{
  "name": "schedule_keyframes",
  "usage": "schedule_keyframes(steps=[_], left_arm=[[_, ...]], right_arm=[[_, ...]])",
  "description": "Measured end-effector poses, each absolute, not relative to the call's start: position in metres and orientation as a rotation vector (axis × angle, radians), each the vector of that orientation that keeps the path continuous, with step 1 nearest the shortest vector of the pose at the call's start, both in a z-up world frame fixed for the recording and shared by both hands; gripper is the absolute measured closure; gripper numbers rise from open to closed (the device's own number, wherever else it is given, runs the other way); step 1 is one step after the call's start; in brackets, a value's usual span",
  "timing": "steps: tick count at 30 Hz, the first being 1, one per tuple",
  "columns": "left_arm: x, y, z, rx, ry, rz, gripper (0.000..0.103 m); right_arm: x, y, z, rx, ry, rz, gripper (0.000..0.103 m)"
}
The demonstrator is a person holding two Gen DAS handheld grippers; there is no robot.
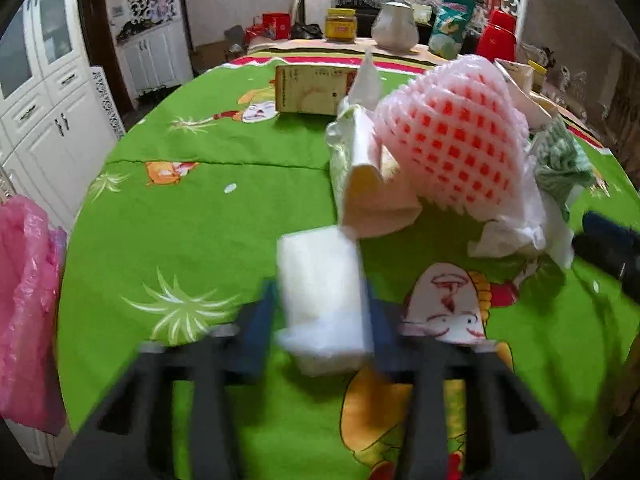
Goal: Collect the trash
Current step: 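Grasp white tissue with the left tool while the right tool grasps the striped cloth, then carry tissue and striped cloth to the pink bin and release both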
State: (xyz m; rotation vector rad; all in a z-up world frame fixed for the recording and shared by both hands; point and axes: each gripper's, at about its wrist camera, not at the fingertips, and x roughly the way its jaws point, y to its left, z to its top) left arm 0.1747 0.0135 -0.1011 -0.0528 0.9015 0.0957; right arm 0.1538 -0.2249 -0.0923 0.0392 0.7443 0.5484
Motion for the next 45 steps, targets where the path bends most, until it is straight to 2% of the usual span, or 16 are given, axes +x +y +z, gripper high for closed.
schedule_keyframes(steps=[4, 9, 10, 11, 12, 13, 14, 26, 35, 45], left_arm=[[0.157, 0.020, -0.092, -0.106, 0.820, 0.091, 0.073], [0.144, 0.032, -0.085, -0.186, 0.756, 0.096, 0.073], [0.142, 0.033, -0.085, -0.191, 0.752, 0.093, 0.073], [0.141, 0.033, -0.085, -0.194, 0.751, 0.096, 0.073], [0.141, 0.034, -0.085, -0.196, 0.752, 0.094, 0.072], [0.140, 0.035, -0.085, -0.198, 0.754, 0.088, 0.072], [0.140, 0.034, -0.084, -0.198, 0.754, 0.087, 0.072], [0.130, 0.019, -0.075, -0.117, 0.702, 0.115, 0.072], [0.118, 0.012, -0.067, -0.078, 0.635, 0.123, 0.072], [0.087, 0.010, -0.047, -0.076, 0.554, 0.088, 0.072]], right_arm=[[0.151, -0.222, -0.080, 0.004, 0.678, 0.548, 0.033], [0.171, -0.203, -0.077, -0.043, 0.664, 0.528, 0.034], [0.176, -0.198, -0.080, -0.056, 0.667, 0.521, 0.041], [0.178, -0.197, -0.083, -0.058, 0.669, 0.517, 0.057], [0.182, -0.197, -0.085, -0.063, 0.673, 0.505, 0.067], [0.182, -0.199, -0.088, -0.062, 0.682, 0.482, 0.073], [0.180, -0.202, -0.087, -0.043, 0.677, 0.481, 0.074], [0.104, -0.267, -0.049, 0.166, 0.510, 0.476, 0.075], [0.094, -0.303, -0.082, 0.267, 0.564, 0.368, 0.075], [0.089, -0.289, -0.084, 0.223, 0.575, 0.385, 0.075]])
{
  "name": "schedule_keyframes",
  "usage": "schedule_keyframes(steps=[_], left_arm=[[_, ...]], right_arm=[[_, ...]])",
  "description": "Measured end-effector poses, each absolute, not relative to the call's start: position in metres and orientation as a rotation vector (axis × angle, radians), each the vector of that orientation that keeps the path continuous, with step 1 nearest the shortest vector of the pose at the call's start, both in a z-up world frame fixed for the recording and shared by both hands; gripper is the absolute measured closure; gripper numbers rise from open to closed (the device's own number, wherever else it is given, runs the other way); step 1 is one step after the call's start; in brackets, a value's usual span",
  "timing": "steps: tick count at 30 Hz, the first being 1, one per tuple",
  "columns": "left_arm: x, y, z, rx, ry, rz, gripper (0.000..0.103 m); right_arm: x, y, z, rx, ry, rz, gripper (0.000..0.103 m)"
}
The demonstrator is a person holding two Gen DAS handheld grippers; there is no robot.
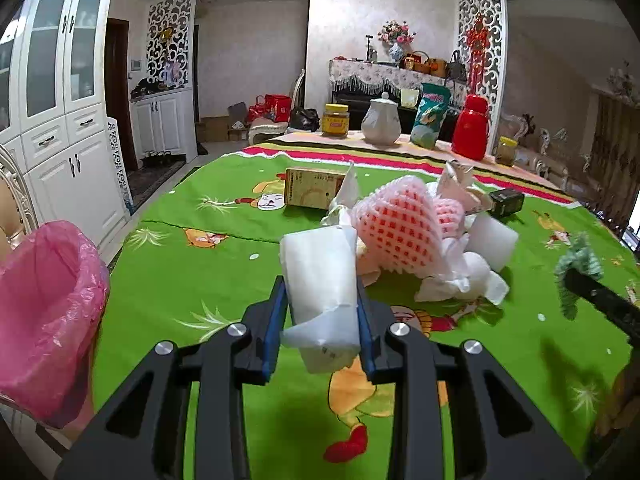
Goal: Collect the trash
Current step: 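Carry tissue and striped cloth to the pink bin and release both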
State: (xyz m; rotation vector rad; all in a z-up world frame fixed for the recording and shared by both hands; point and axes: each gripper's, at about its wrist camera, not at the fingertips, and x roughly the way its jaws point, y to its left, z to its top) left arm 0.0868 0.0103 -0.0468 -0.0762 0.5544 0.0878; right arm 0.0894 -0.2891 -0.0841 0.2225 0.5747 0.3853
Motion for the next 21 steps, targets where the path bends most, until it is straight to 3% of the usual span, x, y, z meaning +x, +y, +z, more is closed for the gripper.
schedule_keyframes(steps=[21], left_arm=[[0.017, 0.084, -0.025, -0.085, 0.495, 0.178, 0.072]], right_arm=[[0.050, -0.204, -0.034, 0.063, 0.468, 0.545, 0.075]])
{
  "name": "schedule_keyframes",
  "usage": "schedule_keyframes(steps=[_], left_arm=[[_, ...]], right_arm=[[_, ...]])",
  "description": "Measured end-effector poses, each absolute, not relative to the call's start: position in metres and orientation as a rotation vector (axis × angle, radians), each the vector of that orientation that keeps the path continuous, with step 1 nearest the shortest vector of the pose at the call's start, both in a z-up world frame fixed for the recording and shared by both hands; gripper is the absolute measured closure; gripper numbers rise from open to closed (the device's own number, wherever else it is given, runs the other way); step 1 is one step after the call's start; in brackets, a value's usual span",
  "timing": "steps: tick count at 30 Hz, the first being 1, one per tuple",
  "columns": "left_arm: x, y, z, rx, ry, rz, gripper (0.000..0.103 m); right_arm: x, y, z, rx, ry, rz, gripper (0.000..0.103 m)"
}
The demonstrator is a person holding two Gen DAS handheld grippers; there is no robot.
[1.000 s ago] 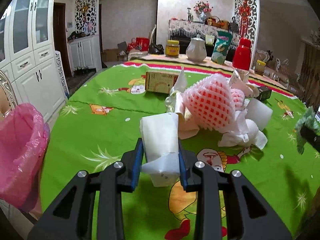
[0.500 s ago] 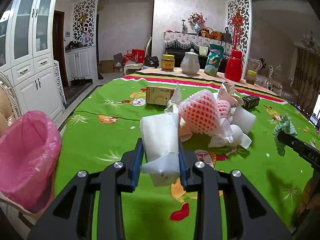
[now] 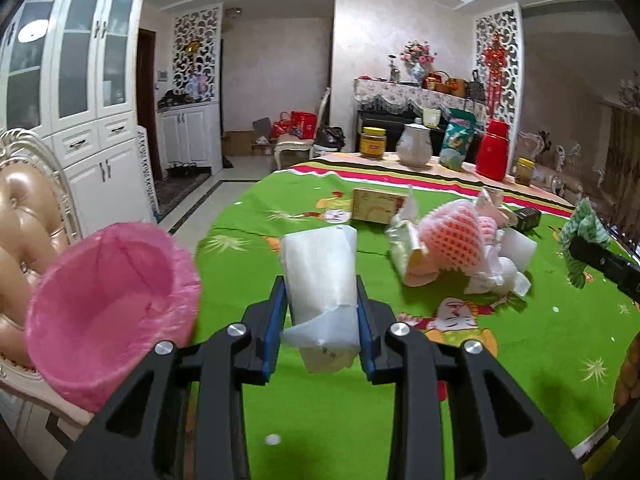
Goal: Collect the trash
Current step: 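Carry tissue and striped cloth to the pink bin and release both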
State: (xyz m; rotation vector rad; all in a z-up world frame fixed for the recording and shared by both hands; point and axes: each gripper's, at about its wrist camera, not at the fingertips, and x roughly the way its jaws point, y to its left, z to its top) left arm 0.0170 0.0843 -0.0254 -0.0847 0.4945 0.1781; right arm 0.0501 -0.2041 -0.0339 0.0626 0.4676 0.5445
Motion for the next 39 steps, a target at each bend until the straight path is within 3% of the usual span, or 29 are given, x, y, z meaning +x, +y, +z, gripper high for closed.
schedule_keyframes(steps=[29, 39], left_arm=[[-0.069, 0.247, -0.019, -0.184, 0.440, 0.443, 0.071], [-0.056, 0.302, -0.034, -0.223, 0.494, 0.488, 0.070]], right_arm=[[0.036, 0.024, -0.028, -0.046, 0.530, 1.021, 0.074], [0.039, 0.100, -0.031, -0.094, 0.573, 1.138, 0.074]])
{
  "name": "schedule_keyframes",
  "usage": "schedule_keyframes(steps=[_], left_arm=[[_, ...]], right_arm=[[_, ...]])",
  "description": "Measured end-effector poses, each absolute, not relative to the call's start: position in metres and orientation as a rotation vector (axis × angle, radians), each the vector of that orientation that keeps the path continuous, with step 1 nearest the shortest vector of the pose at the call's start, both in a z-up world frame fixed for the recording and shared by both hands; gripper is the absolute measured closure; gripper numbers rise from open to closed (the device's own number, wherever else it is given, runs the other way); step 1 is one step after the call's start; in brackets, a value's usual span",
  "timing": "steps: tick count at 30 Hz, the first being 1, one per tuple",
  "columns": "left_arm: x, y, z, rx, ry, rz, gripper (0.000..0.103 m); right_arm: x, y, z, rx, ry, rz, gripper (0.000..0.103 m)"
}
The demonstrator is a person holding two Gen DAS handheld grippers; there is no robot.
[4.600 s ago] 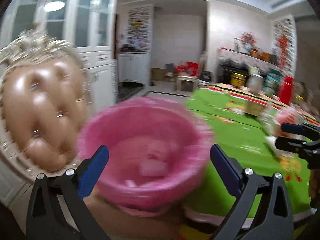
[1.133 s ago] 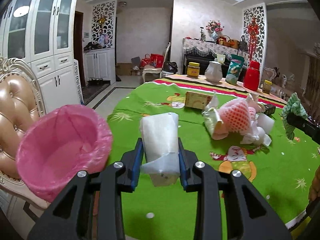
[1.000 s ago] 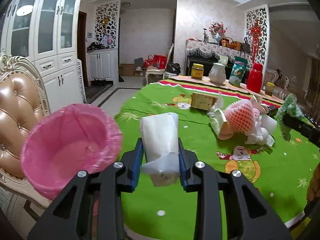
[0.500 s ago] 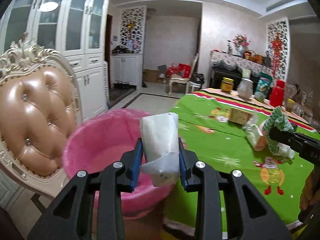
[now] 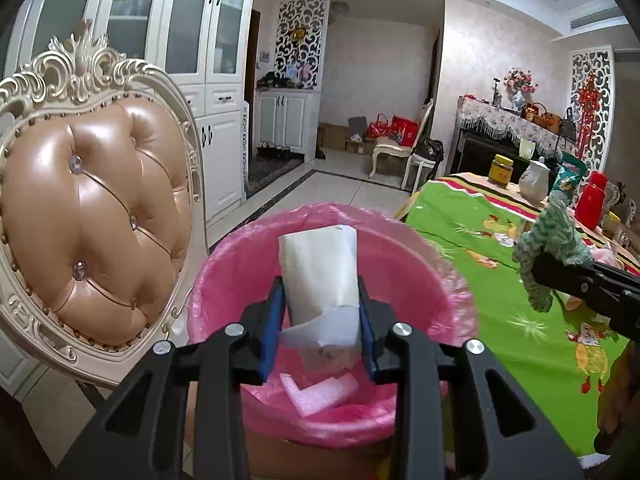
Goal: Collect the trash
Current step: 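Carry tissue and striped cloth to the pink bin and release both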
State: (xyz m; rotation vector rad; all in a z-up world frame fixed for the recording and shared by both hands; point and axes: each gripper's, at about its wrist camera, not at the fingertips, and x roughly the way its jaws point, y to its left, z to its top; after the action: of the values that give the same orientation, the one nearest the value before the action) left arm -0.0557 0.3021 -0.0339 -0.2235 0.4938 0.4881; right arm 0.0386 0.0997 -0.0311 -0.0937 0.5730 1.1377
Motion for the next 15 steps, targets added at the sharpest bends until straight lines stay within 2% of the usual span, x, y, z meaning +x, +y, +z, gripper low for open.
schedule_keyframes(steps=[13, 14, 15], left_arm=[[-0.039, 0.350, -0.058, -0.288, 0.522, 0.533, 0.064], [-0.041, 0.352, -0.060, -0.288, 0.526, 0.540, 0.057], [-0.042, 0.352, -0.061, -0.288, 0.527, 0.547, 0.044]], right_arm=[[0.051, 0.171, -0.062, -0.156, 0.657, 1.176, 0.071], [0.052, 0.175, -0.066, -0.167, 0.670, 1.183, 0.063], [0.052, 0.177, -0.068, -0.170, 0.673, 1.182, 0.057]])
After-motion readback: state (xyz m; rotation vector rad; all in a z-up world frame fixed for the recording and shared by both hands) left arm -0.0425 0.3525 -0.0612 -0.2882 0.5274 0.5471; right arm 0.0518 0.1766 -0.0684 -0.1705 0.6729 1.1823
